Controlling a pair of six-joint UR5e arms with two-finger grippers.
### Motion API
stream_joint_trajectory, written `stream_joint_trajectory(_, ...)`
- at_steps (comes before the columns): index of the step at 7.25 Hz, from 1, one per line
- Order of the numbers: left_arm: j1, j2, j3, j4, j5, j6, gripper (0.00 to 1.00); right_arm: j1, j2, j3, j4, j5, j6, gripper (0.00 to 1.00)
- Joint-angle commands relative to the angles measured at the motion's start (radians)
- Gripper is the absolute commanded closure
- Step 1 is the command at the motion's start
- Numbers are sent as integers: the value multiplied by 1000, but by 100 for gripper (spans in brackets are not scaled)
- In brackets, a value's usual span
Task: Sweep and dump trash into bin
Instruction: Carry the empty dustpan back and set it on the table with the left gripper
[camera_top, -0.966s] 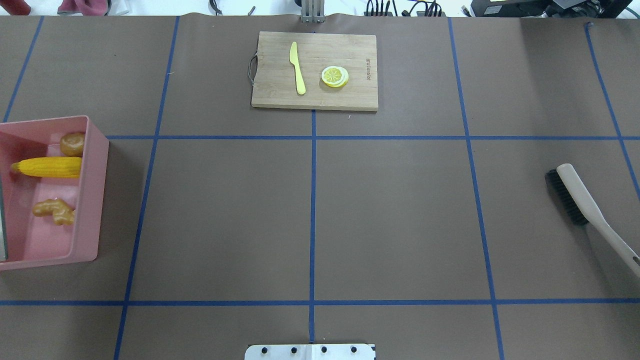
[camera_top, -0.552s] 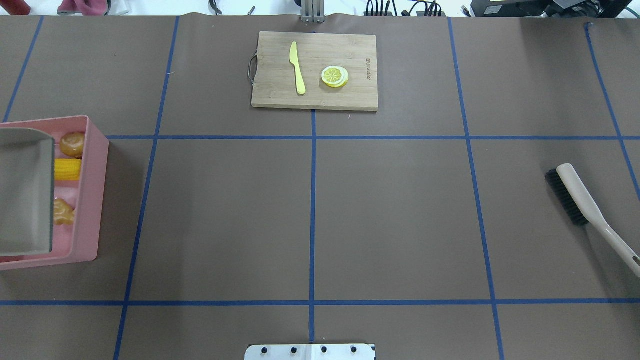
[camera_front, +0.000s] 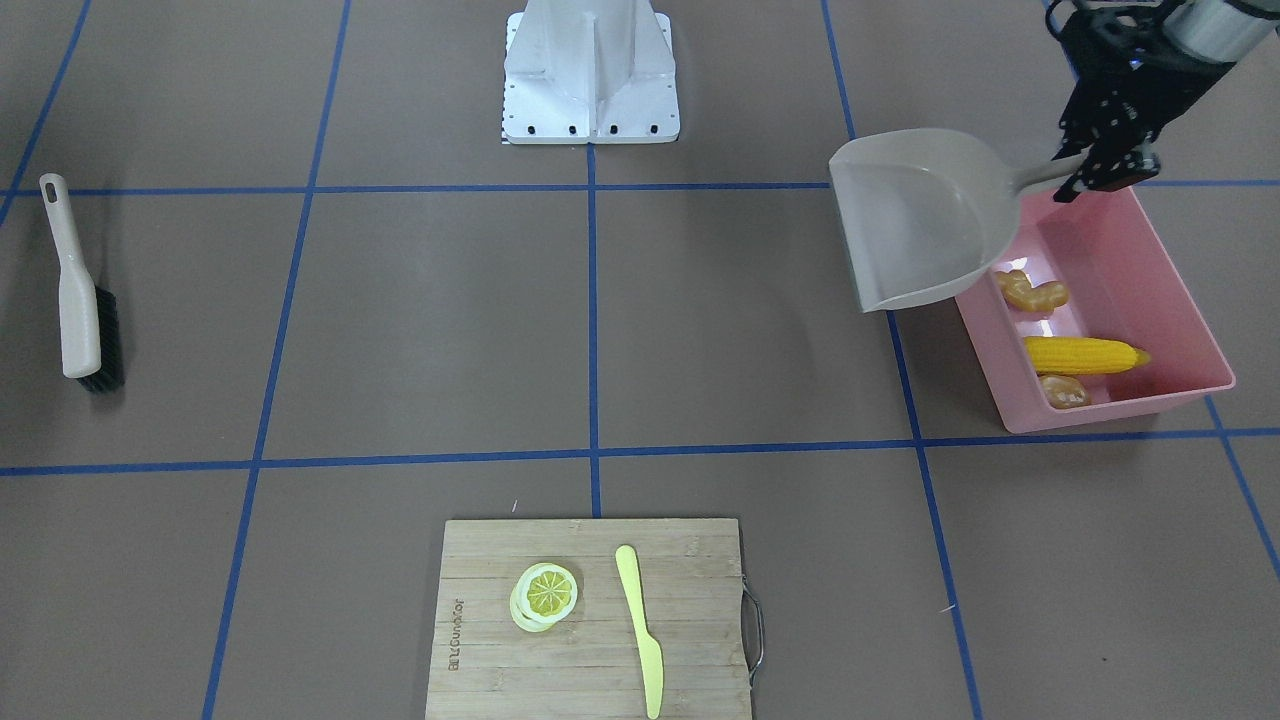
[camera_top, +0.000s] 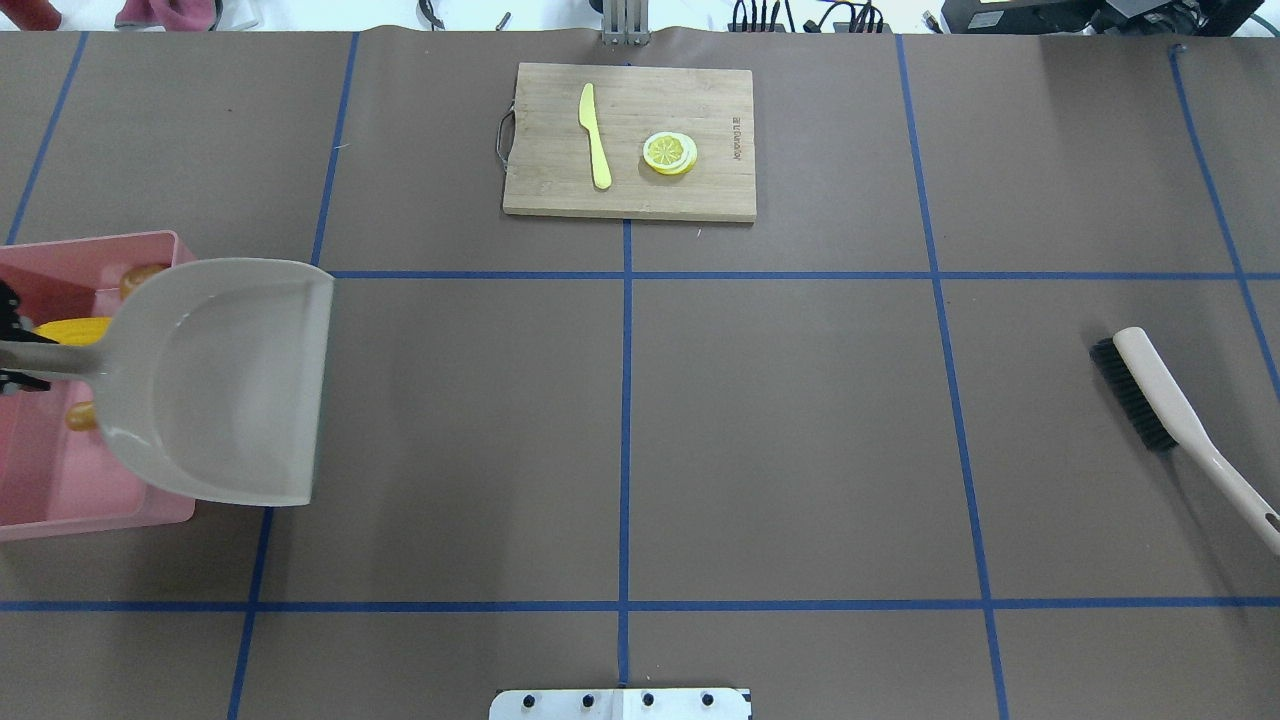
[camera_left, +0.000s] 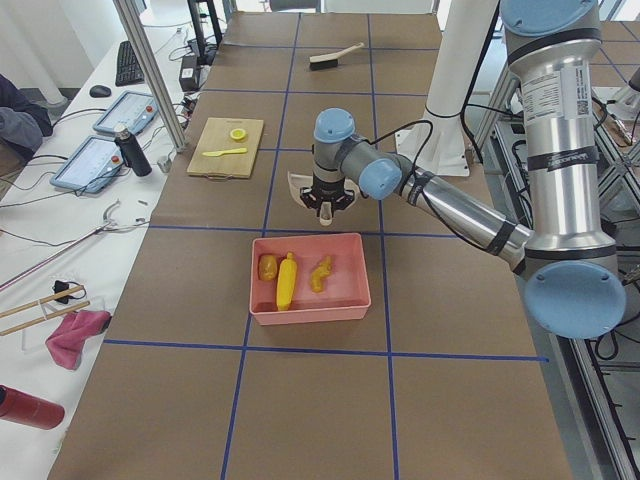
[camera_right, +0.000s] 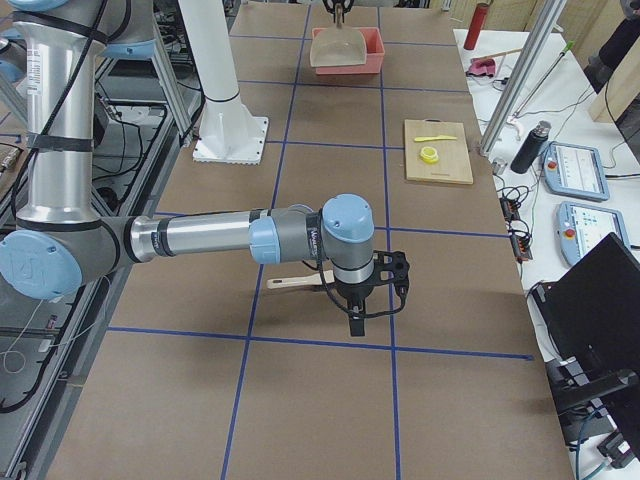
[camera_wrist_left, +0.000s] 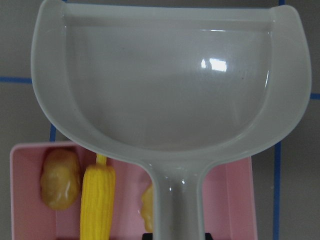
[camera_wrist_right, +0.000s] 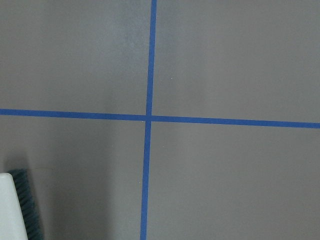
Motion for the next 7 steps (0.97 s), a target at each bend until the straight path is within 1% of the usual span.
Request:
stream_joint_trajectory(1,201,-148,146,-128,83,-104,100,1,8,-13,-11,62,13,0)
stream_joint_trajectory(2,232,-228,217,-132,83,-156,100,1,8,-18,-11,111,72,0)
stream_joint_trajectory(3,240,-292,292,-130,78,-164,100,1,6,-13,-8,180,115,0)
stream_joint_trajectory(4,258,-355,332,-117,77,-184,100,1,6,-19,-3,176,115,0)
stream_joint_trajectory(5,269,-392,357,-116,74,-218,100,1,6,-29,0,176,114,0)
stream_joint_trajectory(6,271,-406,360,-116,72,-226,100,1,6,-29,0,176,106,0)
stream_joint_trajectory(7,286,-432,389,-116,72,-242,100,-1,5,-29,-2,175,105,0)
